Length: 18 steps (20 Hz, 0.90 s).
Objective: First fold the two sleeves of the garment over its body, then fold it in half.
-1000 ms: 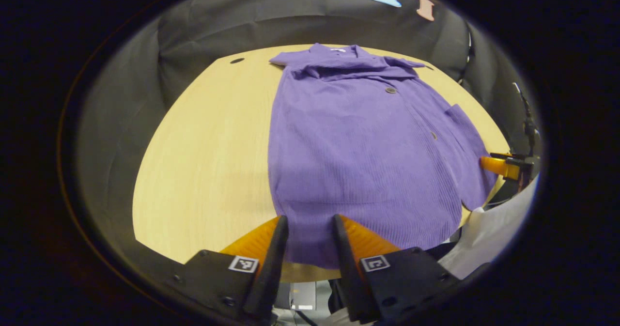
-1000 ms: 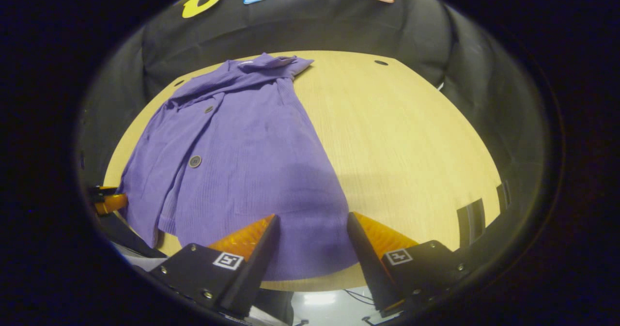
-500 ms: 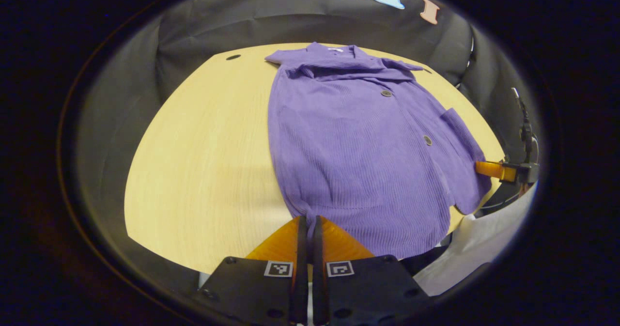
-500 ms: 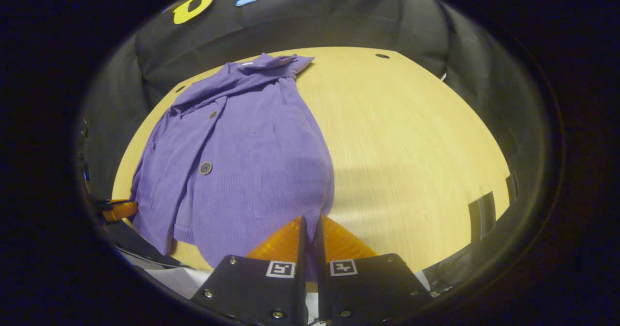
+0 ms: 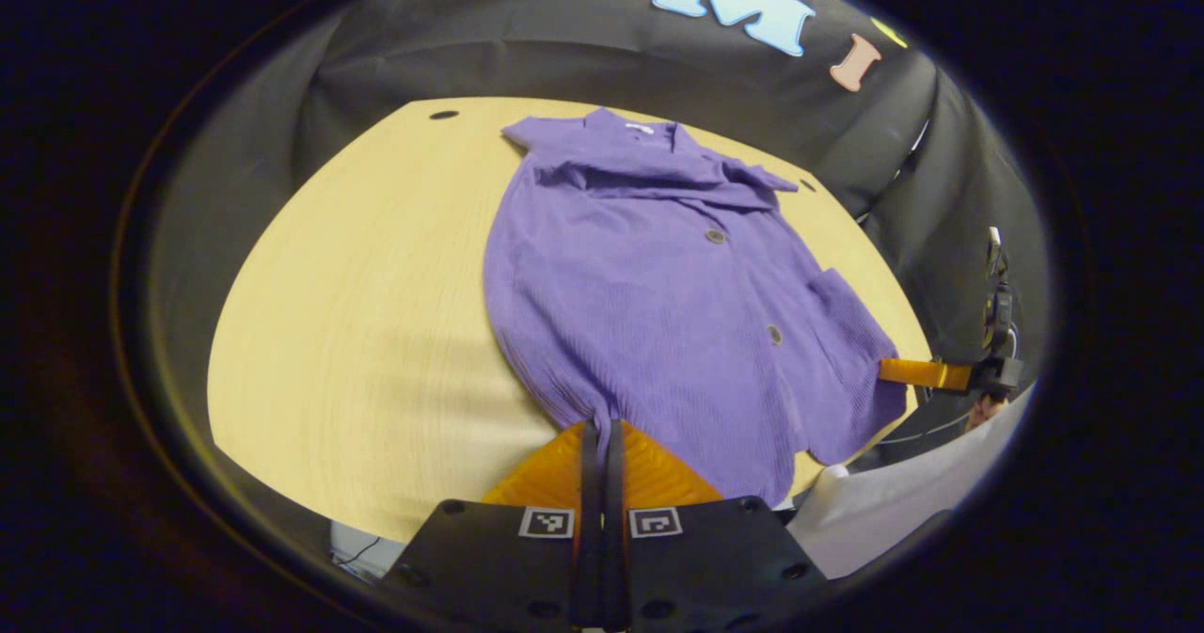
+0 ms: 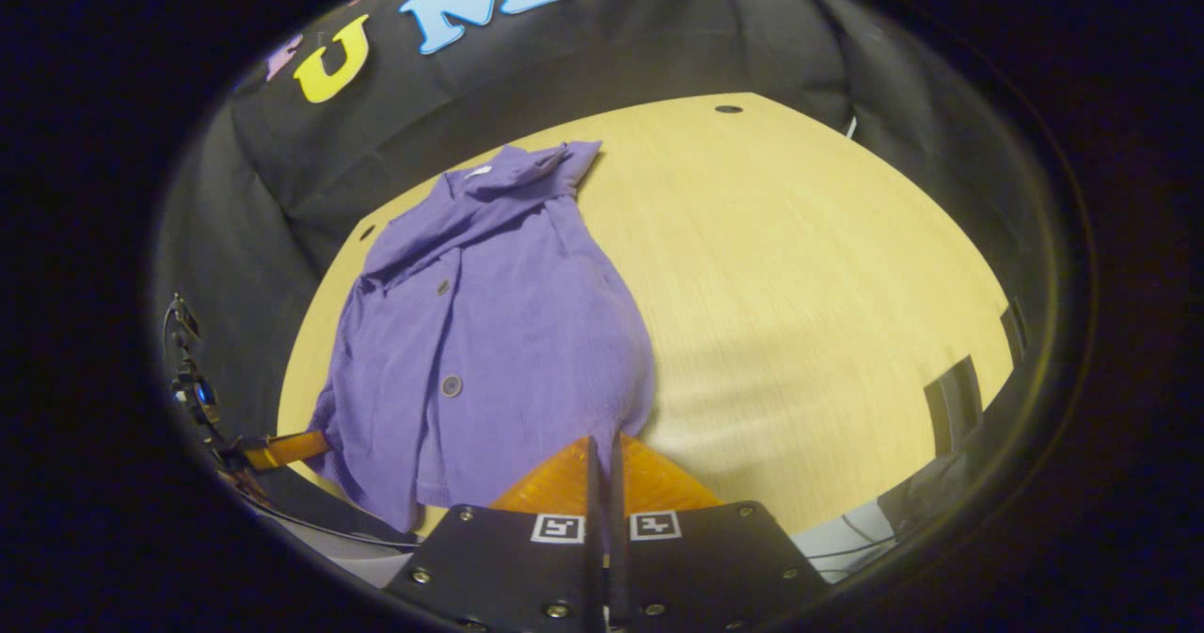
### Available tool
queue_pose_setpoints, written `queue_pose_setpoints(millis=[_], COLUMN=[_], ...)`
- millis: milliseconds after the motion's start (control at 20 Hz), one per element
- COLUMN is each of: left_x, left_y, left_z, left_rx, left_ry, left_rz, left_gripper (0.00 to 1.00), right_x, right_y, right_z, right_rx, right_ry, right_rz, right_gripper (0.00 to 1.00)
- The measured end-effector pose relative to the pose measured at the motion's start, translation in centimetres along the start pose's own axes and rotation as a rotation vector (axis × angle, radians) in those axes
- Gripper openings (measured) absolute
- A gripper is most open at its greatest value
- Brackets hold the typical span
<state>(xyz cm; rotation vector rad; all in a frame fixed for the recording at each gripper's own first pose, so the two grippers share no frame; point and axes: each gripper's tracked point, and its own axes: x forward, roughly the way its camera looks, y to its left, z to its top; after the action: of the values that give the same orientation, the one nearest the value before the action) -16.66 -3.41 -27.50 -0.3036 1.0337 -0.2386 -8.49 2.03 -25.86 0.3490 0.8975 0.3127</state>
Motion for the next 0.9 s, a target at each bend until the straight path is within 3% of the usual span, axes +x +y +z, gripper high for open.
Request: queue_pose_setpoints(millis=[300,900], left_x=[-0.7,-0.6], left_y=[-2.6,-2.7], left_z=[4.9,15.9], left_rx=[-0.031,-0.056], left_ry=[-0.100,-0.292], left_rz=[-0.069,-0.098], left_gripper=[0.07,0.07], right_x=[-1.5,-0.6], right_y=[2.8,5.2], right_z=[5.2,15.9], right_rx=[-0.031,-0.076], right_ry=[-0.110,-0.268], right_rz=[0.081,0.153], right_gripper=[0.03,0.03])
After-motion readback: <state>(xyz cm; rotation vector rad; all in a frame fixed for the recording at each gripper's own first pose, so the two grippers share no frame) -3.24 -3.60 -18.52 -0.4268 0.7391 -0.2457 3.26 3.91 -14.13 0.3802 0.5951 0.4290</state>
